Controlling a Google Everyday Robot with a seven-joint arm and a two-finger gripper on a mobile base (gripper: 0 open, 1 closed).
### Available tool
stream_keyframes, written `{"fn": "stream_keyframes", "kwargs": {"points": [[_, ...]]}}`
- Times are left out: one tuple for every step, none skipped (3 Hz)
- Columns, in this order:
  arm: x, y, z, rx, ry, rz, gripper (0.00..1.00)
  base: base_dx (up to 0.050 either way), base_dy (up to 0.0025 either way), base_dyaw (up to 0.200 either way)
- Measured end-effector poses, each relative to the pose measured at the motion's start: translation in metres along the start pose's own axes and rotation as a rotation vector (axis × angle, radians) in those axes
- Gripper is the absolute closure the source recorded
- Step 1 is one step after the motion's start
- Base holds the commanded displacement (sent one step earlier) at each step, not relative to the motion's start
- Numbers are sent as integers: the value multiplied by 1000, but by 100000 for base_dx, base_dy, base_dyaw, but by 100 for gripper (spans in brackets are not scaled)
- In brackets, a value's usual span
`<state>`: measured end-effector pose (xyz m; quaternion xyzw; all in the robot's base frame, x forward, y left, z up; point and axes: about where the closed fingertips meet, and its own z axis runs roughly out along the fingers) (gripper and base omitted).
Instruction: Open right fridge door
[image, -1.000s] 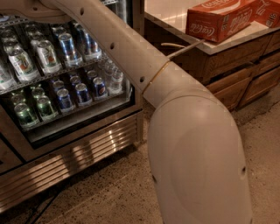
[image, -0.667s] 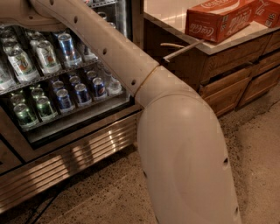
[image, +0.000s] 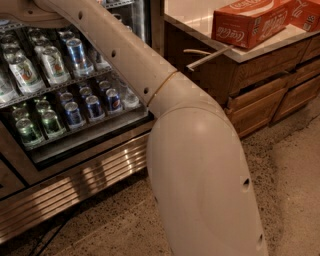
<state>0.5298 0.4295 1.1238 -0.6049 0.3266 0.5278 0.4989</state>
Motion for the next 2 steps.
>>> {"fn": "stream_keyframes", "kwargs": {"points": [[0, 0, 0, 0, 0, 0, 0, 0, 1, 19388], [0, 0, 0, 0, 0, 0, 0, 0, 0, 0]]}}
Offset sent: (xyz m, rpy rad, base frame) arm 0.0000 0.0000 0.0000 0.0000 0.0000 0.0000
